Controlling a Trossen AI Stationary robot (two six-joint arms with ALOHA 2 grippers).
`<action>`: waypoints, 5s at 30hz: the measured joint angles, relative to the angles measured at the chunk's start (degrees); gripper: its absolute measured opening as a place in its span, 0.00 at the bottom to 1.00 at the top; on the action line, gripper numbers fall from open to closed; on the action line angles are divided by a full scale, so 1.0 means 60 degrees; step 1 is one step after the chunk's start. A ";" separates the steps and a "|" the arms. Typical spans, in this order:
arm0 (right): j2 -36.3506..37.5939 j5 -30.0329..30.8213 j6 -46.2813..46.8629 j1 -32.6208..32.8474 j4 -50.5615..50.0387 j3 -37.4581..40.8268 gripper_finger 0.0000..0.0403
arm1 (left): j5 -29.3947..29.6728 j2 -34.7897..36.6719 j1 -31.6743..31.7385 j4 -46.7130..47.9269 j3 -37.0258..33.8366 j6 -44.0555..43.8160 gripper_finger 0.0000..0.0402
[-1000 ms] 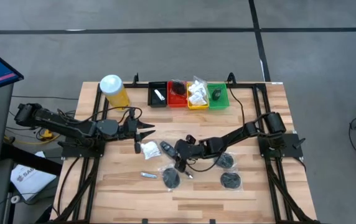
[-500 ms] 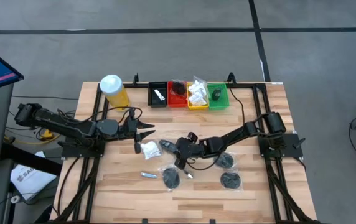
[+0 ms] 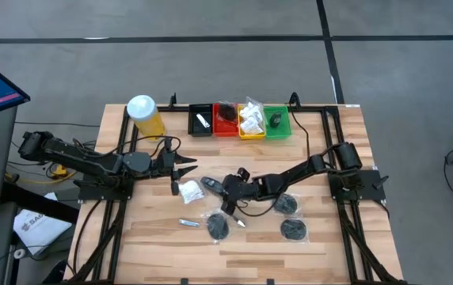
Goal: Pick & Place Travel size toiletries
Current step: Put the deodorant into the green bin
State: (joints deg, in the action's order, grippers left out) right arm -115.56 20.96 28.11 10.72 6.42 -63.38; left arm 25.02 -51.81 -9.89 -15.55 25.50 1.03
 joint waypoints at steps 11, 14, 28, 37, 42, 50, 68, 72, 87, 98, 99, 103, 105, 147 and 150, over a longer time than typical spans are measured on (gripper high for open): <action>0.0002 0.0007 -0.0038 -0.0317 -0.0054 0.0002 0.46 | 0.0000 0.0000 0.0000 -0.0007 0.0000 -0.0001 0.21; 0.0002 0.0017 -0.0231 -0.0350 -0.0020 0.0002 0.46 | 0.0000 0.0000 0.0000 -0.0011 0.0000 0.0001 0.21; 0.0002 0.0020 -0.0108 -0.0580 -0.0300 0.0002 0.17 | 0.0000 0.0000 0.0000 -0.0015 0.0000 -0.0001 0.21; 0.0002 -0.0146 -0.0512 -0.0550 -0.0385 0.0002 0.13 | -0.0002 -0.0217 0.0000 0.0028 0.0007 -0.0192 0.21; 0.0002 -0.0770 -0.0538 -0.0569 -0.0274 0.0002 0.28 | -0.0011 -0.1100 0.0004 0.0025 0.0011 -0.0218 0.21; 0.0002 -0.0790 -0.0789 -0.0569 -0.0329 0.0002 0.53 | -0.1014 -0.2238 0.0189 0.0011 0.0011 0.0274 0.29; 0.0009 -0.0808 -0.0789 -0.0569 -0.0351 0.0002 0.62 | -0.1764 -0.4694 0.1191 -0.0586 0.0007 0.0349 0.69; 0.0013 -0.0807 -0.0790 -0.0569 -0.0302 0.0002 0.62 | -0.2420 -0.4889 0.1589 -0.0785 0.0007 0.0609 0.68; 0.0017 -0.0807 -0.0789 -0.0569 -0.0237 0.0002 0.62 | -0.3931 -0.6120 0.2684 -0.1078 0.0007 0.1072 0.67; 0.0017 -0.0807 -0.0789 -0.0576 -0.0210 0.0002 0.62 | -0.4349 -0.7034 0.2896 -0.1610 0.0016 0.1056 0.67; 0.0017 -0.0807 -0.0789 -0.0576 -0.0211 0.0002 0.62 | -0.4371 -0.7109 0.2896 -0.1695 0.0026 0.1050 0.66; 0.0017 -0.0807 -0.0789 -0.0576 -0.0211 0.0002 0.62 | -0.4575 -0.7249 0.2896 -0.1906 0.0033 0.1057 0.58; 0.0017 -0.0807 -0.0789 -0.0576 -0.0212 0.0002 0.62 | -0.4605 -0.7253 0.2903 -0.1938 0.0029 0.1077 0.51; 0.0017 -0.1342 -0.2080 -0.0820 -0.0353 -0.0786 0.62 | -0.4681 -0.6538 0.2184 -0.1832 -0.0004 0.1013 0.47; 0.0017 -0.1344 -0.2354 -0.0877 -0.0340 -0.1046 0.62 | -0.4674 -0.6535 0.2102 -0.1839 -0.0004 0.1006 0.47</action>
State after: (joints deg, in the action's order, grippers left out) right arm -115.46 12.89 13.99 5.46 4.37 -69.66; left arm -3.03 -91.02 2.72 -26.59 25.47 7.07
